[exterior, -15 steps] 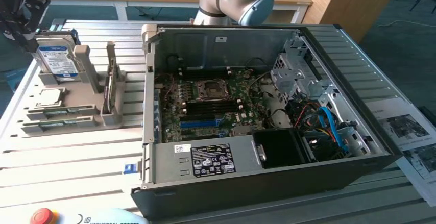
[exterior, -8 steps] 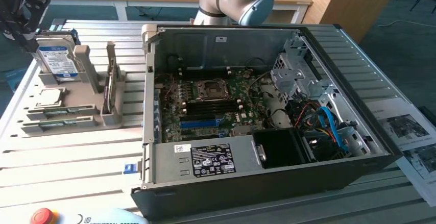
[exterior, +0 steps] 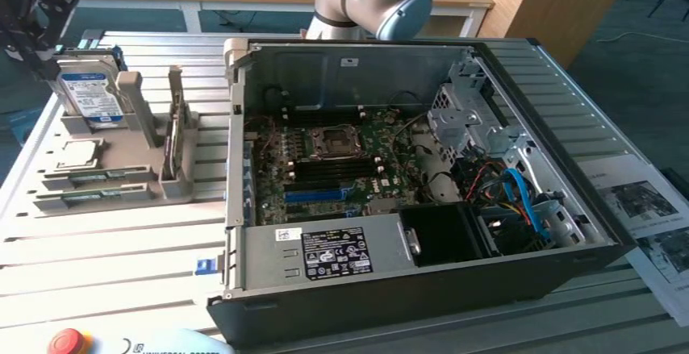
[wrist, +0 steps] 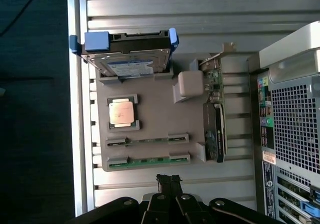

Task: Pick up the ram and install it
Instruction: 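Reach for the ram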

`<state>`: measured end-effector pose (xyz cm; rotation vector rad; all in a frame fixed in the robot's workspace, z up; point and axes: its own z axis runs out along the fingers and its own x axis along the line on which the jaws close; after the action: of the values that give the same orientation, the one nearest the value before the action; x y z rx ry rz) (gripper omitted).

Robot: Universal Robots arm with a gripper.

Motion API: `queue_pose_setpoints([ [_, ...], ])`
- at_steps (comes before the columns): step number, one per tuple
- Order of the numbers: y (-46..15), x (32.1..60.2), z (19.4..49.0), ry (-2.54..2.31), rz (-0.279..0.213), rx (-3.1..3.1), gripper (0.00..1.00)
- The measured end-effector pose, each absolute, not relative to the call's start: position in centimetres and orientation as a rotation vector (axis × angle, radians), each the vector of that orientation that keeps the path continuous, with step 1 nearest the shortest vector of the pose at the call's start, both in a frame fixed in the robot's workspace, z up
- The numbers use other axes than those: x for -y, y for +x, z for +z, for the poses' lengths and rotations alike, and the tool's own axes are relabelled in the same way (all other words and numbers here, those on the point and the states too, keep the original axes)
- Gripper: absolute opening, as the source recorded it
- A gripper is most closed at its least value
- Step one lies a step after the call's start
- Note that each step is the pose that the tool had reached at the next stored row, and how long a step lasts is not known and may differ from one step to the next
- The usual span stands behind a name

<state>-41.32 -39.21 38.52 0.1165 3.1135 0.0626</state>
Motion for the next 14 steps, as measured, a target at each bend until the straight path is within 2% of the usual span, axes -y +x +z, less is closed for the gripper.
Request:
queue_pose_setpoints([
  [14,-42.1,38.0,38.3,0.117,0.062,-3.114,0.11],
])
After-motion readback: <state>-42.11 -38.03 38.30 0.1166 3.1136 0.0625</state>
